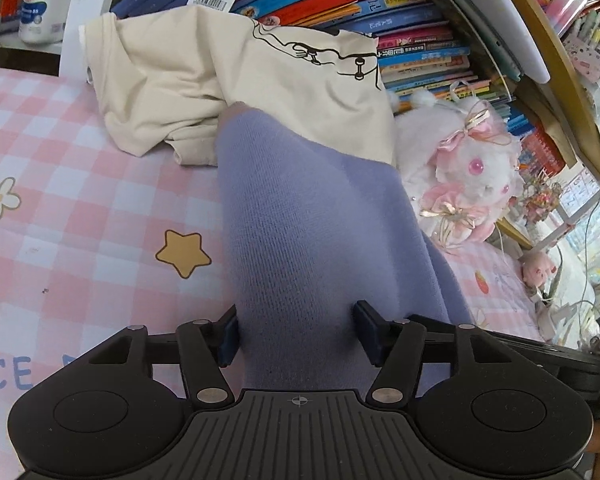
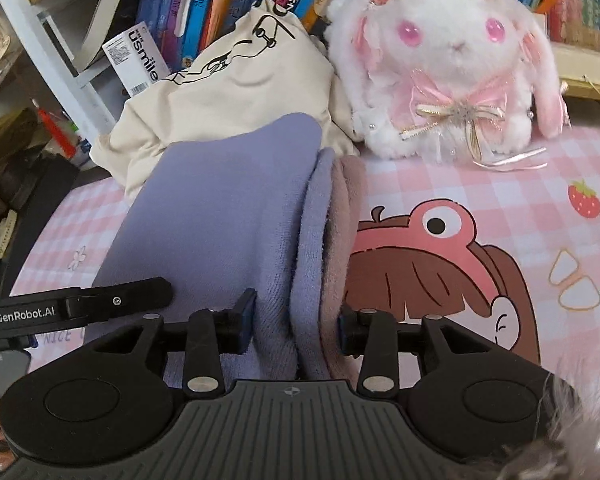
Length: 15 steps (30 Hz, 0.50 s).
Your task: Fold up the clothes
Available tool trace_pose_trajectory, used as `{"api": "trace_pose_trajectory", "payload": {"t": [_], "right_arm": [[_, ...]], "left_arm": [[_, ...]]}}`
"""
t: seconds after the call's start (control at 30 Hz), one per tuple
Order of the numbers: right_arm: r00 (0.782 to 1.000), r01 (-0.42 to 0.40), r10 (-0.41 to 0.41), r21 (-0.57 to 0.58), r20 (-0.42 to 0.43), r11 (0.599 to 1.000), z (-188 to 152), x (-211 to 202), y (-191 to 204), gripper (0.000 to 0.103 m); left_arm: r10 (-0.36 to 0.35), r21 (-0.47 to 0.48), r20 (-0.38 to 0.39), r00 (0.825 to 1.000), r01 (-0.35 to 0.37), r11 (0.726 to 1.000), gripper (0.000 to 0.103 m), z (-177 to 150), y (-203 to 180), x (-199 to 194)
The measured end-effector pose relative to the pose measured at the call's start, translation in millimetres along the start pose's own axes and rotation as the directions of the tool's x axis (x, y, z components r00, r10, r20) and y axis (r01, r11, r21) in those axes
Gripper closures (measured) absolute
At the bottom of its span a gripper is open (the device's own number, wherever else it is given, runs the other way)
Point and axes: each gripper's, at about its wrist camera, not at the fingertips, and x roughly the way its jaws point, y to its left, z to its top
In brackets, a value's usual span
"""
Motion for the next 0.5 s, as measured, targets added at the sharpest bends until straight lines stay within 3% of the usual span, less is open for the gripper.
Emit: {"api": "trace_pose_trajectory", "payload": {"t": [0.17,0.3,0.5], "right_arm": [[1.0,0.021,-0.02,0.017,-0.008,1.0,0.7,-5.5,-3.4,0.036],[1.0,0.0,0.0,0.051,0.001,0.999,-2.7,-22.0,-7.0,0.023],[0.996,0.042,-0.042,-0.002,0.081,0.999,-22.8,-56.0,-3.3,0.015]], "left_arm": [[0.059,0.045,0.022,0.998,-0.06,0.997,0.036,-0.3,-9.9,-8.8],[0.106,0.07,0.064,0.992,-0.111,0.991,0.029,-6.3,-21.2,-25.3],[0.168,0.127,0.144,0.975,-0.186,0.974,0.021,-28.1,-46.5,-52.8]]}}
